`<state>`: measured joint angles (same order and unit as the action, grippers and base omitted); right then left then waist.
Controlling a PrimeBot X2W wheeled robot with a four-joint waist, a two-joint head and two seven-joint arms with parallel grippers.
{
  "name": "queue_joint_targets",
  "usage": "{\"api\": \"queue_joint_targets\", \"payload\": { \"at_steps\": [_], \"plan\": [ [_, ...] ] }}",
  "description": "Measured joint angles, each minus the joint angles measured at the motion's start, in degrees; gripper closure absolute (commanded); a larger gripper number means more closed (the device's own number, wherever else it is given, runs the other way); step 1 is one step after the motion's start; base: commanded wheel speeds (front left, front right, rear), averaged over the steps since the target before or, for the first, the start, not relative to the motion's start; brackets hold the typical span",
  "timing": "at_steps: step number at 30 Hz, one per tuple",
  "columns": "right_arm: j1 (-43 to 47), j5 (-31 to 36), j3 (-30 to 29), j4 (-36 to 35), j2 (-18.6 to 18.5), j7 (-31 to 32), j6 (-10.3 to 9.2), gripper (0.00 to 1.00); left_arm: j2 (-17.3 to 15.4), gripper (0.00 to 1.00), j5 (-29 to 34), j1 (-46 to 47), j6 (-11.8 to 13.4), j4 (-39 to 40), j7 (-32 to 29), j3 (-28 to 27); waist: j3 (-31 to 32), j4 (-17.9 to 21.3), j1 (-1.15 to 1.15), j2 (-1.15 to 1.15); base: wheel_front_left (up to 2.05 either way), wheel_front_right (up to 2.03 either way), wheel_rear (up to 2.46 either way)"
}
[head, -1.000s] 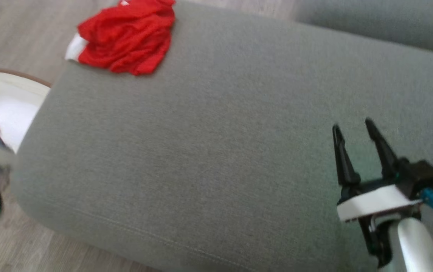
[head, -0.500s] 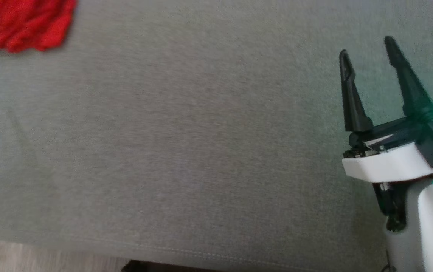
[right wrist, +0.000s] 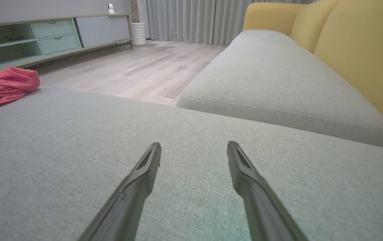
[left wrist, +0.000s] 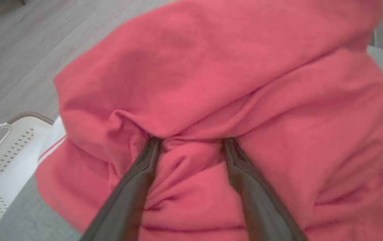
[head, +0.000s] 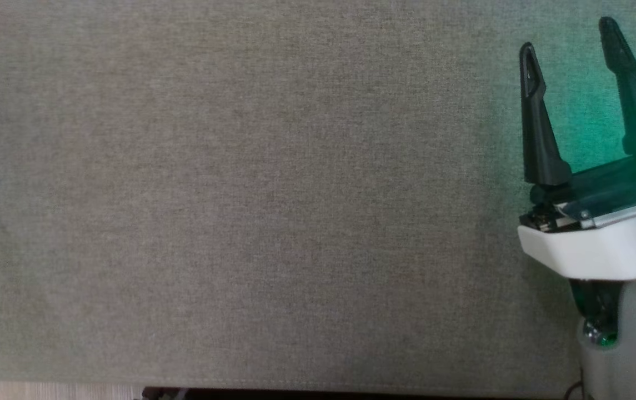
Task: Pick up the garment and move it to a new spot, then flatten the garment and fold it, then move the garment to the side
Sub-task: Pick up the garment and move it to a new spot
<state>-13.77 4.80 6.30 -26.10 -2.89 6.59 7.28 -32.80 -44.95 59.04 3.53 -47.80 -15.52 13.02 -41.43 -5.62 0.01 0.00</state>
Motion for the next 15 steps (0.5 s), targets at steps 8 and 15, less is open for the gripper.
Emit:
{"api": "queue_joint_targets", "payload": {
  "at_steps": [8,15],
  "plan": [
    [-1.6,0.2,-1.0,0.3,0.0,-0.3,0.0,0.0,0.3,1.0,0.4,2.1,-1.1,-4.0,5.1,0.0,0.1,0.1,-0.01,0.0,0.0,0.0,0.0],
    [-2.0,-1.8,-0.4,3.5,0.0,-2.4,0.0,0.0,-1.4,1.0,4.9,3.1,-2.9,-6.4,14.7,2.1,4.2,0.6,-0.01,0.0,0.0,0.0,0.0]
  ]
}}
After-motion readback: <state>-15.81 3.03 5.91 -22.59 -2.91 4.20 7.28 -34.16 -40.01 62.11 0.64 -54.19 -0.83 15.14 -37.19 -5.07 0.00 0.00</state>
